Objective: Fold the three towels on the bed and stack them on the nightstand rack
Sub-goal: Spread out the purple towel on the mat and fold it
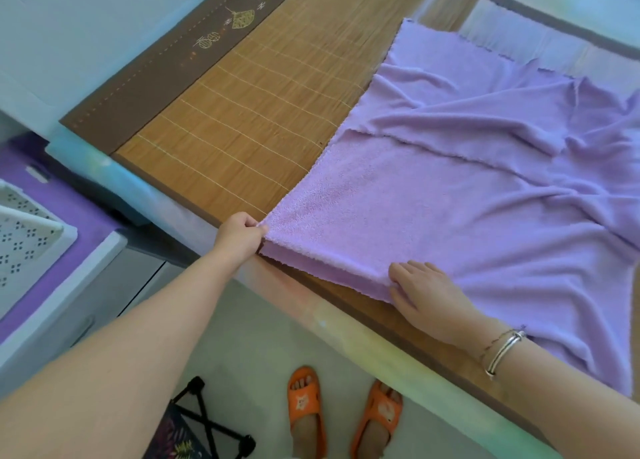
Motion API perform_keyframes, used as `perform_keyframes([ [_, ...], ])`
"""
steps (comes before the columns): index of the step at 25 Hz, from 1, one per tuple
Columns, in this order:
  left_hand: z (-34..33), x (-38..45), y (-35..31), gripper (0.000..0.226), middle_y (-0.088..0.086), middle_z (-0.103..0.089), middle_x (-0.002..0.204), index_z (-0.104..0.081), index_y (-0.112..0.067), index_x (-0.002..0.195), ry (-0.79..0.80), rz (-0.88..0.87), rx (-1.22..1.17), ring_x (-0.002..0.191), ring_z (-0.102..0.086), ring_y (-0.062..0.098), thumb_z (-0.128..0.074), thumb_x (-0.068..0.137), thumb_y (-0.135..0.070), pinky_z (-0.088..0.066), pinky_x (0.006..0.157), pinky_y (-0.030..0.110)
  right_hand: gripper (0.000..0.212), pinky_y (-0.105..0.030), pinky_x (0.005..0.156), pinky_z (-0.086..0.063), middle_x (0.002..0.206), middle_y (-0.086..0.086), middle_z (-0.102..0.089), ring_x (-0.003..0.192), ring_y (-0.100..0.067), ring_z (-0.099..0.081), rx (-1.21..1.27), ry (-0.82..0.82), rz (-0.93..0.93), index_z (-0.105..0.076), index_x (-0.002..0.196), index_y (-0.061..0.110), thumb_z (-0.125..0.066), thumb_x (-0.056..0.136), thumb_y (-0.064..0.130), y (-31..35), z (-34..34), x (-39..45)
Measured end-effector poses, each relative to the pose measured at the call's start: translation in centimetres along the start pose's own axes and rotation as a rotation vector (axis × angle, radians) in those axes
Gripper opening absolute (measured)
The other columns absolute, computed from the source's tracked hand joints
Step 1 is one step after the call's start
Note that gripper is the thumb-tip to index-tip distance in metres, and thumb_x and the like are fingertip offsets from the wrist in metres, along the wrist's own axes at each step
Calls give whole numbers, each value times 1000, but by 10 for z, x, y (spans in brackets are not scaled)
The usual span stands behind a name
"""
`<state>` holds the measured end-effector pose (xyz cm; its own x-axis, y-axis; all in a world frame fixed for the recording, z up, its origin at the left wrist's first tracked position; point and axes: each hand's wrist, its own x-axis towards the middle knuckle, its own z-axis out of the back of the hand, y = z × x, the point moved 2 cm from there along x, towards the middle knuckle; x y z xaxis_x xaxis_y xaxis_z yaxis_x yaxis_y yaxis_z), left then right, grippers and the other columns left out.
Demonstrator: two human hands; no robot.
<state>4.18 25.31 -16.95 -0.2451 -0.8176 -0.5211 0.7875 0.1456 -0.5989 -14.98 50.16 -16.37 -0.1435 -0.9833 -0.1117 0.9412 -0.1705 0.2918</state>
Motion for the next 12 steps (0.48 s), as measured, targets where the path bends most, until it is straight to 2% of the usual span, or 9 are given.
perform_keyframes([
  [3,-2,0,10,26,-2,-52,75,-44,-18,69,35,-52,211,80,-51,24,-57,92,-21,-35,61,31,11,-31,57,-35,65,5,-48,63,-20,-49,-67,19,30,-29,75,25,-38,80,26,11,-14,-7],
  [5,-8,0,20,26,1,-55,85,-45,-20,70,43,-104,351,89,-55,28,-58,91,-25,-42,71,33,9,-29,52,-37,67,5,-51,62,-22,-54,-159,50,-7,-36,75,23,-43,69,23,10,-32,-11],
  [6,-11,-2,22,22,4,-56,93,-47,-20,73,21,-143,409,95,-55,31,-59,90,-26,-44,77,36,15,-29,51,-38,69,4,-52,63,-23,-55,-202,56,-33,-40,77,22,-48,64,20,11,-39,-12],
  [8,-14,-9,19,12,8,-53,106,-52,-15,88,-88,-226,504,101,-51,35,-62,88,-23,-43,83,41,32,-31,53,-37,72,2,-52,66,-25,-53,-226,41,-91,-40,81,20,-58,56,14,12,-48,-16],
  [9,-16,-13,14,17,9,-51,109,-51,-13,97,-151,-281,546,103,-49,35,-63,86,-19,-42,84,42,37,-33,55,-35,74,1,-50,67,-26,-52,-217,17,-130,-38,82,20,-60,54,12,12,-48,-20],
  [12,-34,-29,-14,29,8,-47,114,-50,-11,108,-180,-524,626,103,-44,32,-61,82,-8,-38,84,37,32,-34,64,-27,80,0,-47,74,-28,-49,-191,-73,-249,-41,85,18,-56,56,13,3,-42,-43],
])
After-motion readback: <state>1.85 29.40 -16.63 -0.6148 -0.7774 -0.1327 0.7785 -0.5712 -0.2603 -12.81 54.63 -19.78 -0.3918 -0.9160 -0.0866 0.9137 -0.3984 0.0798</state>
